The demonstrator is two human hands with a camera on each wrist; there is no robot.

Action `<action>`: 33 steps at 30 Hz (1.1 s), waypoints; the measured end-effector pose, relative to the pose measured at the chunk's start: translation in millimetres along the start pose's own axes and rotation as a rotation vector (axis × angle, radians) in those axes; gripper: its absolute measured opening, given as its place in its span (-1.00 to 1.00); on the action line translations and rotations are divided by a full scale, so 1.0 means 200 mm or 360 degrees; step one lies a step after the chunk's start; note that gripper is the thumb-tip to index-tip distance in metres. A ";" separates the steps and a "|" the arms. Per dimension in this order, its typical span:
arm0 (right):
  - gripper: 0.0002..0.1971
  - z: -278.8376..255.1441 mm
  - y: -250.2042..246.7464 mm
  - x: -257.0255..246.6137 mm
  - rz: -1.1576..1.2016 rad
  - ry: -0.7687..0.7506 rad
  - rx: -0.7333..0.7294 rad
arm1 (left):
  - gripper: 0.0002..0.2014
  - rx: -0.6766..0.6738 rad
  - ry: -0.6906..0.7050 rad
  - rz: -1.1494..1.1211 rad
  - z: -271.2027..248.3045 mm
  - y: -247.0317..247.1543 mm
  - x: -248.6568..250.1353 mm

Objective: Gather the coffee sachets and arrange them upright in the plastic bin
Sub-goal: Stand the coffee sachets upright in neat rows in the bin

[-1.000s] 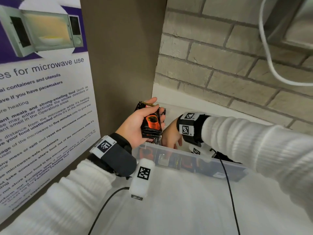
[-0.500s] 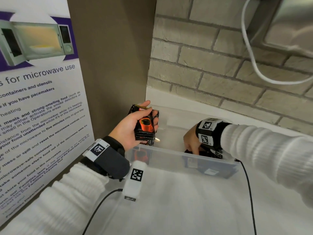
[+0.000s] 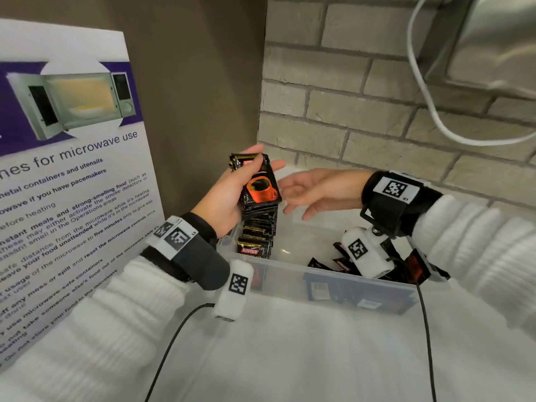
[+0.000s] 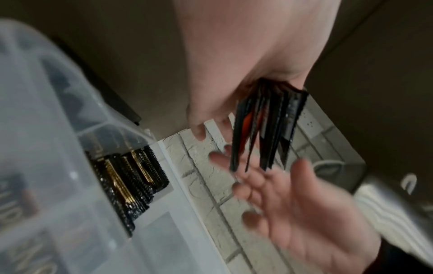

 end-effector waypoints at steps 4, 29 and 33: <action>-0.88 0.03 -0.02 -0.06 0.0235 -0.0181 0.0190 | -0.62 -0.0073 -0.0003 0.0492 0.04 0.06 -0.02; -0.73 0.27 -0.20 0.41 -0.0082 0.0990 0.0645 | -0.55 0.0173 -0.0452 0.1745 -0.03 -0.33 -0.22; -0.55 0.26 -0.21 0.42 0.0038 0.0916 0.0730 | -0.55 0.0153 -0.0475 0.1721 -0.03 -0.33 -0.23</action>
Point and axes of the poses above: each hand's wrist, its own z-axis towards the middle knuckle, its own y-axis out of the palm, x = y × z, the point moved 8 cm from there along z, towards the middle knuckle, and after that the axes turned 9 degrees about -x, right-handed, at the moved point
